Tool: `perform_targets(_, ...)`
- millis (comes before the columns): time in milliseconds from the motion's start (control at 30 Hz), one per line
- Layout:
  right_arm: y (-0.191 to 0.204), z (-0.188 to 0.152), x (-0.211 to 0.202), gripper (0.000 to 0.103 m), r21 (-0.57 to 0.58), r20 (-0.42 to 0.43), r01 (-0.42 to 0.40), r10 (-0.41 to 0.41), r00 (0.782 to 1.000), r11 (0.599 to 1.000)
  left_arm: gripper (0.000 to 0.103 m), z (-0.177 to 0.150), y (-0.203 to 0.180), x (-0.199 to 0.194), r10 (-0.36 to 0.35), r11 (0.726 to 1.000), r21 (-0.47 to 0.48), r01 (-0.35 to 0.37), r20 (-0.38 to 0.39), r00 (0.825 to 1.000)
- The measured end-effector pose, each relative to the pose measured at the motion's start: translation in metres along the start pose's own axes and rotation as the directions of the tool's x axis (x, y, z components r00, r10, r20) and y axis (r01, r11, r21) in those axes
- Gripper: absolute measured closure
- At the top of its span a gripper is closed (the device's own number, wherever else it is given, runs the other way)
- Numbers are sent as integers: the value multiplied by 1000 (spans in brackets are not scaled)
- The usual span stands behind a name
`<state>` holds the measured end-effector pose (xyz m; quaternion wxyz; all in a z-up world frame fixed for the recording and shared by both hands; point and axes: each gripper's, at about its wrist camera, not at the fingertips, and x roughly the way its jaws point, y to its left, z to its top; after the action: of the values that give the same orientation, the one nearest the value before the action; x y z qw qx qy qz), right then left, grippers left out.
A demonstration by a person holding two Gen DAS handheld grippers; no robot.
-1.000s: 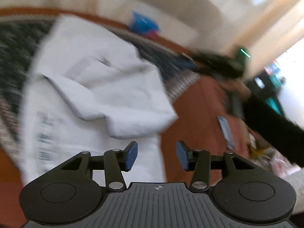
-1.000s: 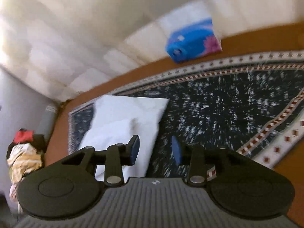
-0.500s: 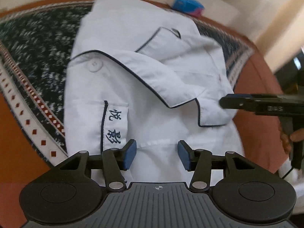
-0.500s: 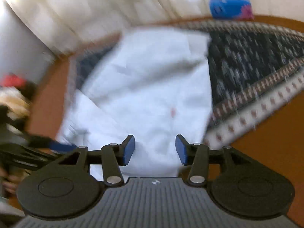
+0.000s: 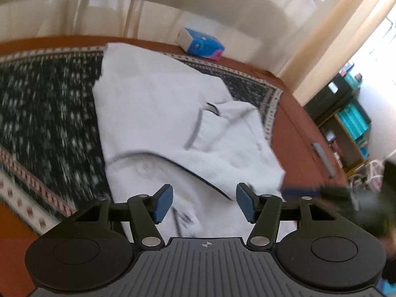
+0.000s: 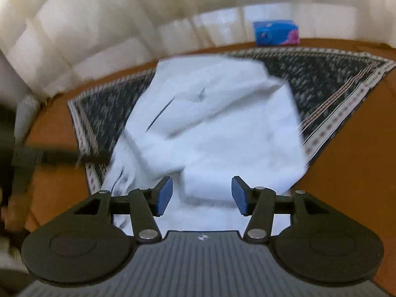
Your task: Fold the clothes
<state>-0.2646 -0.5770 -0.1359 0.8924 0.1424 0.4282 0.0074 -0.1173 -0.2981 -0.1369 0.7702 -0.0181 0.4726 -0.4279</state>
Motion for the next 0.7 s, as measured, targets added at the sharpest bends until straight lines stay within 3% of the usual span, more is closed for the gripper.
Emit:
perform_targets(133, 15, -32, 31, 44, -9, -85, 100, -100, 991, 995, 31, -4, 6, 38, 55, 997, 58, -51, -69, 996)
perform_targets(300, 8, -46, 30, 37, 2, -72, 71, -71, 995, 997, 28, -9, -6, 41, 107, 989, 114, -98, -68, 992)
perform_targets(400, -2, -40, 12, 37, 60, -66, 14, -10, 998, 998, 28, -10, -5, 20, 97, 994, 58, -93, -70, 993)
perform_targets(500, -26, -42, -19, 35, 139, 20, -22, 19, 1000, 990, 28, -23, -1, -10, 114, 993, -1, -114, -57, 992)
perform_targets(700, -96, -57, -40, 35, 309, -1, -51, 54, 999, 950, 28, -77, -1, -28, 120, 987, -87, -136, -169, 978)
